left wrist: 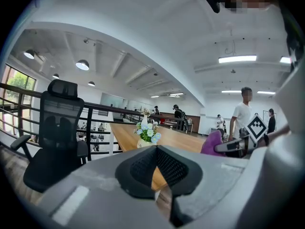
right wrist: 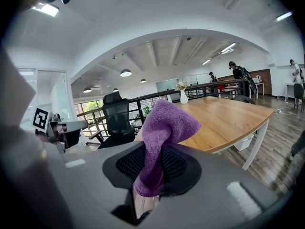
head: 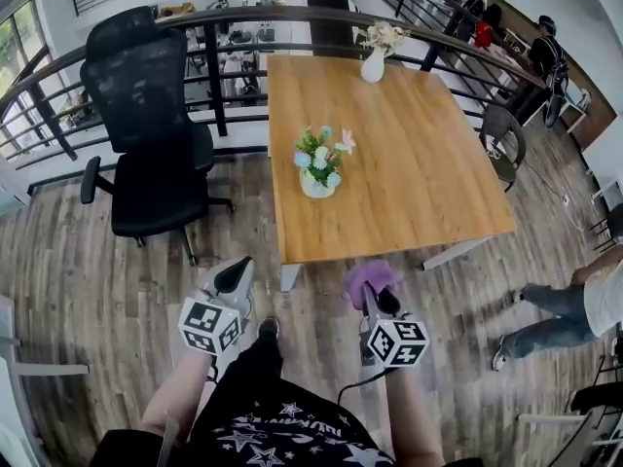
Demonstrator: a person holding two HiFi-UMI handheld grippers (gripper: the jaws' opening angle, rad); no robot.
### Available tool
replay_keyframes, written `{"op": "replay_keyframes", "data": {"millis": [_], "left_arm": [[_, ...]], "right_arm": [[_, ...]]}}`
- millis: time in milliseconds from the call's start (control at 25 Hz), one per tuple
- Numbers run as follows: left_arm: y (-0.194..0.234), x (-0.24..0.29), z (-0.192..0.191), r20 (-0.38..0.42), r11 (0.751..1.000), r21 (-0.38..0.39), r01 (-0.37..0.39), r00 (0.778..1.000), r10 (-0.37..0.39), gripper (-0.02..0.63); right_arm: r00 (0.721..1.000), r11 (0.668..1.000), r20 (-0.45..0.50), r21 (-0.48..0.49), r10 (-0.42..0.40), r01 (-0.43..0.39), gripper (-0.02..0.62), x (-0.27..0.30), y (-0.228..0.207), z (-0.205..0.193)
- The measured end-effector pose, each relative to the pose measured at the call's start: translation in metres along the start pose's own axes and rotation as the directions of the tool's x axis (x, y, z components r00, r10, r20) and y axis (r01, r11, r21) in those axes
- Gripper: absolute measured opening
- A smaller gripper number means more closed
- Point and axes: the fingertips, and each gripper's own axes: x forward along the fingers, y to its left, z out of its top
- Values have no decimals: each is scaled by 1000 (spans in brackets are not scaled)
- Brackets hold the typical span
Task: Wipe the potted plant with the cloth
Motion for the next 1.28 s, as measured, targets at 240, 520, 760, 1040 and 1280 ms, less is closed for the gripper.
{"op": "replay_keyframes", "data": {"millis": [240, 520, 760, 1040, 1280], "left_arm": [[40, 63, 10, -51, 998, -23, 55, 997, -56, 2], [76, 129, 14, -107, 990, -45, 137, 984, -141, 2], [99, 176, 9, -138, 982, -86, 170, 974, -180, 2], [100, 199, -4, -172, 974, -109, 200, 961, -216, 2], [93, 210, -14, -198, 977, -100, 188, 959, -204, 2]], "right_arm": [[999, 999, -5, 19, -46, 46, 84, 64, -11, 38], [991, 991, -26, 42, -128, 129, 84, 134, -30, 71], [981, 982, -50, 35, -186, 188, 85, 170, -42, 86], [971, 972, -58, 31, -232, 234, 86, 183, -66, 96], [978, 980, -71, 15, -198, 199, 86, 206, -85, 102]]}}
